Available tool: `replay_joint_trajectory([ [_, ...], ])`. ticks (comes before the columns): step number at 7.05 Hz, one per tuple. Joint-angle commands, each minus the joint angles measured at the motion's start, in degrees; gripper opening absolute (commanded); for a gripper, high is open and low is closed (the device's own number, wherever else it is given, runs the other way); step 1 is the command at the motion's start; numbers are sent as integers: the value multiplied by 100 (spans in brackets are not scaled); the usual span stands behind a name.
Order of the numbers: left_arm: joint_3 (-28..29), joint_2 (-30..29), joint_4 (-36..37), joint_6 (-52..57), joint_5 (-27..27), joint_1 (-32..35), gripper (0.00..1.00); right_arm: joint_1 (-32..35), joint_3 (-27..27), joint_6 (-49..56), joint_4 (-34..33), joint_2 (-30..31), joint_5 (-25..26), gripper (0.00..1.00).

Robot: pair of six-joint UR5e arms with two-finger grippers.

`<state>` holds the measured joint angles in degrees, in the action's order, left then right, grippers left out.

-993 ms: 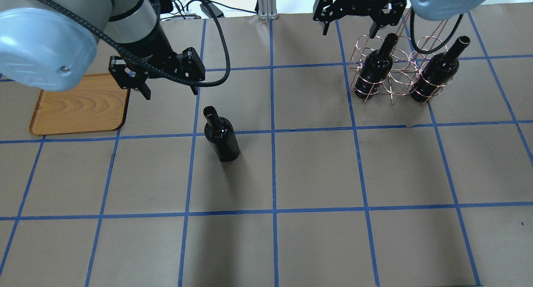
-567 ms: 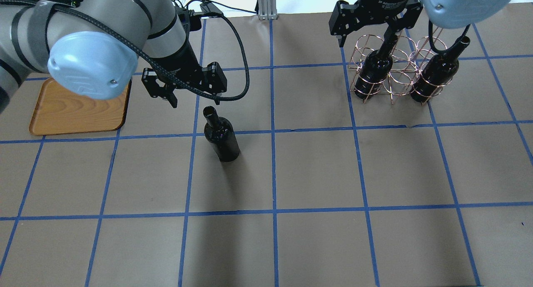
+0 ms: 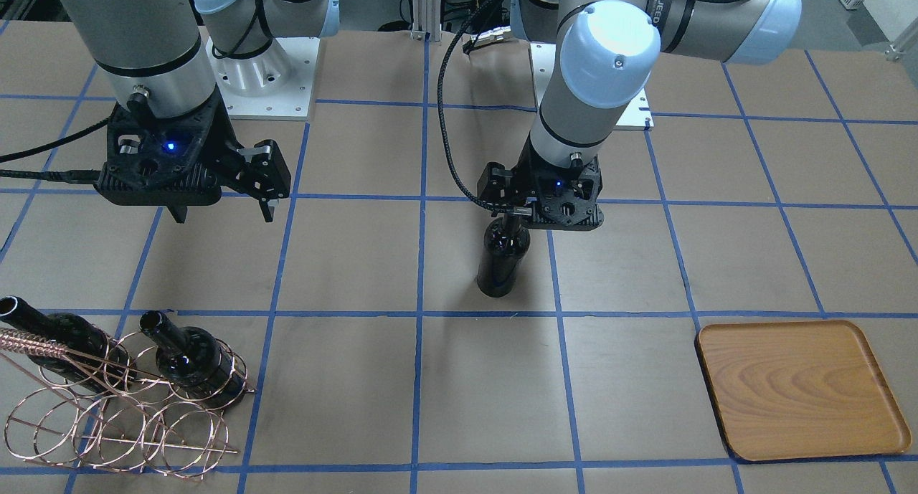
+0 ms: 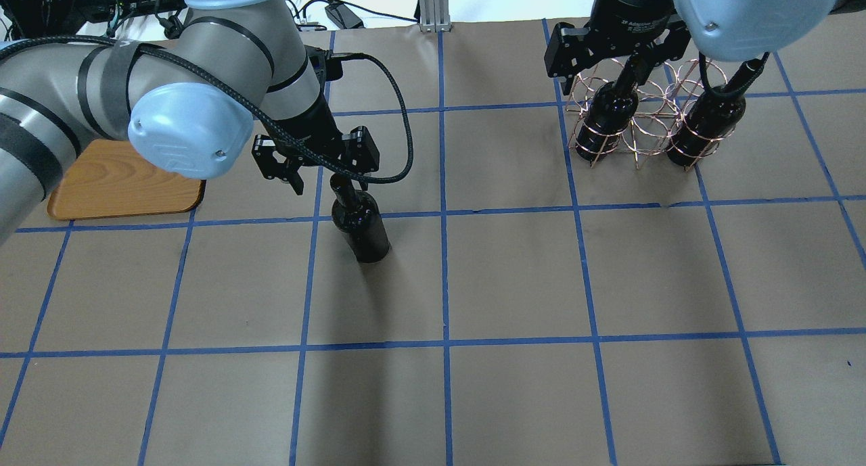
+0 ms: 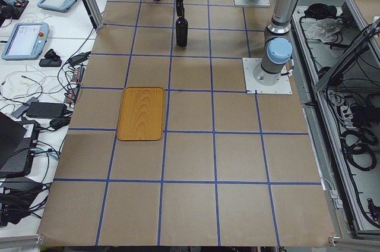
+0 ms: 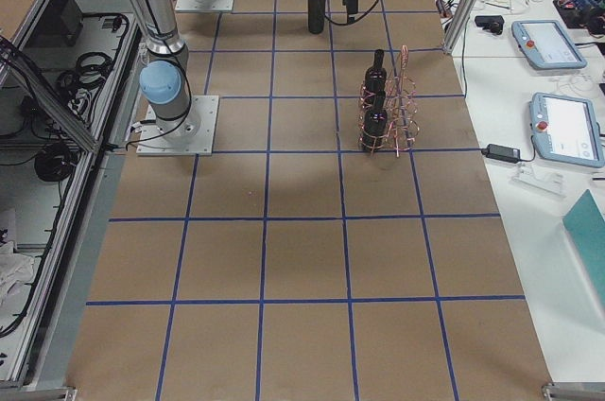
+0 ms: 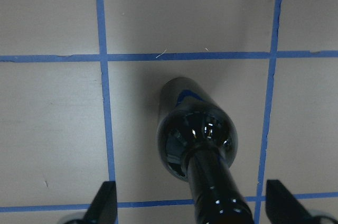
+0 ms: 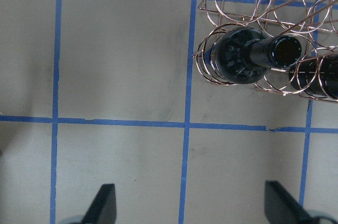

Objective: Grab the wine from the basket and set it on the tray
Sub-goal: 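Lower the left gripper and close it on the bottle neck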

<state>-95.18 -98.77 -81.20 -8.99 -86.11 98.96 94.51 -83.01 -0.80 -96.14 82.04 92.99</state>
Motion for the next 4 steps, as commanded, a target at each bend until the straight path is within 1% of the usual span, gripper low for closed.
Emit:
replay_joint_trajectory([
  [1, -10, -81, 104, -24, 59, 0, 63, 6, -22, 1, 86, 5, -52, 100],
  [2, -18, -81, 35, -59, 172, 26, 62, 15, -31, -8, 182, 5, -61, 100],
  [4, -62, -81, 52, -7, 209, 27, 59, 15, -49, -52, 236, 40, -70, 100],
])
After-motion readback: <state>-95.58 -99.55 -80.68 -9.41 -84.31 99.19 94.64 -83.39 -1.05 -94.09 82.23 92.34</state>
